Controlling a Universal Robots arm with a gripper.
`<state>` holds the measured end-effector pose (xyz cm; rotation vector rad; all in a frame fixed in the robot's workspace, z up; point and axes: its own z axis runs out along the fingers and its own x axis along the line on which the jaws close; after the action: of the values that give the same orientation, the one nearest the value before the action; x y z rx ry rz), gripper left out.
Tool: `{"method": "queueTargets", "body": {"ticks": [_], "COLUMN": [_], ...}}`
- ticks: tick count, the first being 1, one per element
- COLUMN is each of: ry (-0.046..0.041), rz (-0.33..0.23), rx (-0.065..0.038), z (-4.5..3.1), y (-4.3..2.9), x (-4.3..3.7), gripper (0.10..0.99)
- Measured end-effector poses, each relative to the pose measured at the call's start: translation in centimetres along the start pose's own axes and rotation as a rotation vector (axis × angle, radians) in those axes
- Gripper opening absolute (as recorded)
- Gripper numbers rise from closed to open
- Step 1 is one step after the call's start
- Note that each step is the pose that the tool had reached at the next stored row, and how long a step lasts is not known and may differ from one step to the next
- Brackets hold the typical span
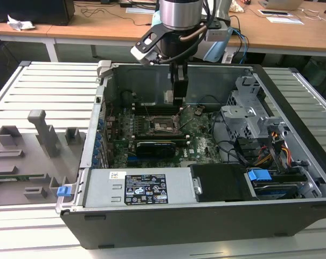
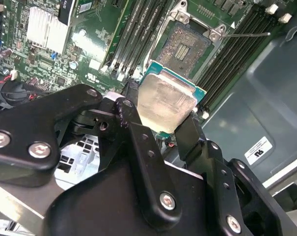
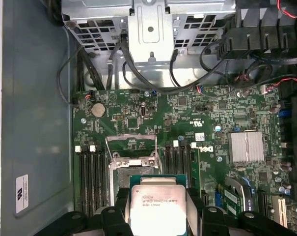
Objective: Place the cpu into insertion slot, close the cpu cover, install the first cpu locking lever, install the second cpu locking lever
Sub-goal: 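Place the cpu into insertion slot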
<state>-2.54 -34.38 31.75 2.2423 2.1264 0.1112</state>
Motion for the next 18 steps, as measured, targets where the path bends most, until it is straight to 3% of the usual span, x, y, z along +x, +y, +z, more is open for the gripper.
{"method": "queueTargets", "body": {"ticks": [18], "ry": [0.0009], "rz": [-0.003], "rx": [0.000], "z": [1.45], "y": [-0.14], "x": [-0.03], "gripper": [0.541]}}
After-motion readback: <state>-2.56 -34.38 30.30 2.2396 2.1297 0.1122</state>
